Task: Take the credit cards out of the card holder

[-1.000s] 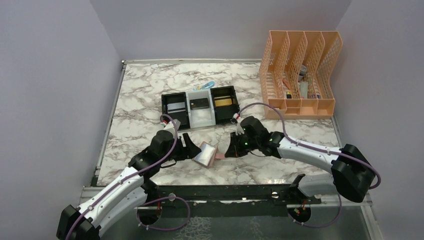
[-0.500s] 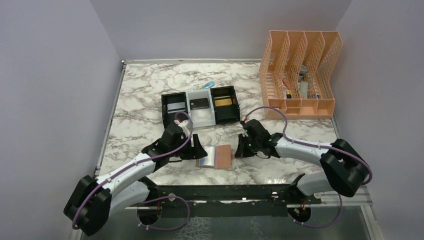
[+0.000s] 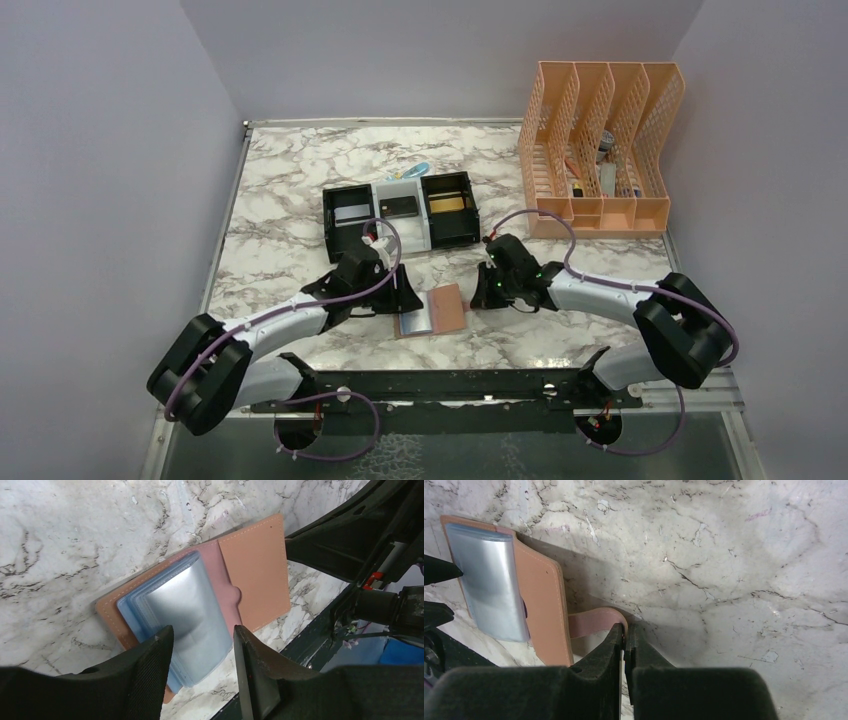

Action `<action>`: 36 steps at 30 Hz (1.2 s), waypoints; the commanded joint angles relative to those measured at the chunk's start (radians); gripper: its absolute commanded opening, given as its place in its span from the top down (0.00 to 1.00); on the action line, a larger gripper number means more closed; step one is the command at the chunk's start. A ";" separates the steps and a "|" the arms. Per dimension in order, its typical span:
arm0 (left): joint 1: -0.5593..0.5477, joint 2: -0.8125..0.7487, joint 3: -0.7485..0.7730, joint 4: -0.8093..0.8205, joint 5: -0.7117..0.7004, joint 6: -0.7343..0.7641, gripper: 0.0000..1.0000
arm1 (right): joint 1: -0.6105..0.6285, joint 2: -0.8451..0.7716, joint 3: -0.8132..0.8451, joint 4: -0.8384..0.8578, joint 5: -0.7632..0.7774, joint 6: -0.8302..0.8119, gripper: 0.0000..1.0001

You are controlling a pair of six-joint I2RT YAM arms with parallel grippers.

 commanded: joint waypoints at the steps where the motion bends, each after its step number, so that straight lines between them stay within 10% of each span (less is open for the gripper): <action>1: -0.015 0.018 0.003 0.086 0.036 -0.030 0.50 | -0.003 -0.002 -0.029 0.041 -0.017 0.030 0.99; 12: -0.033 0.072 0.011 0.083 0.009 -0.036 0.51 | -0.003 -0.155 0.020 -0.063 -0.040 0.016 0.72; 25: -0.034 -0.134 0.062 -0.106 -0.203 -0.009 0.55 | 0.006 -0.256 0.059 0.147 -0.399 0.043 0.73; 36: -0.026 -0.367 0.065 -0.387 -0.486 -0.022 0.45 | 0.187 0.016 0.238 -0.008 -0.130 -0.035 0.60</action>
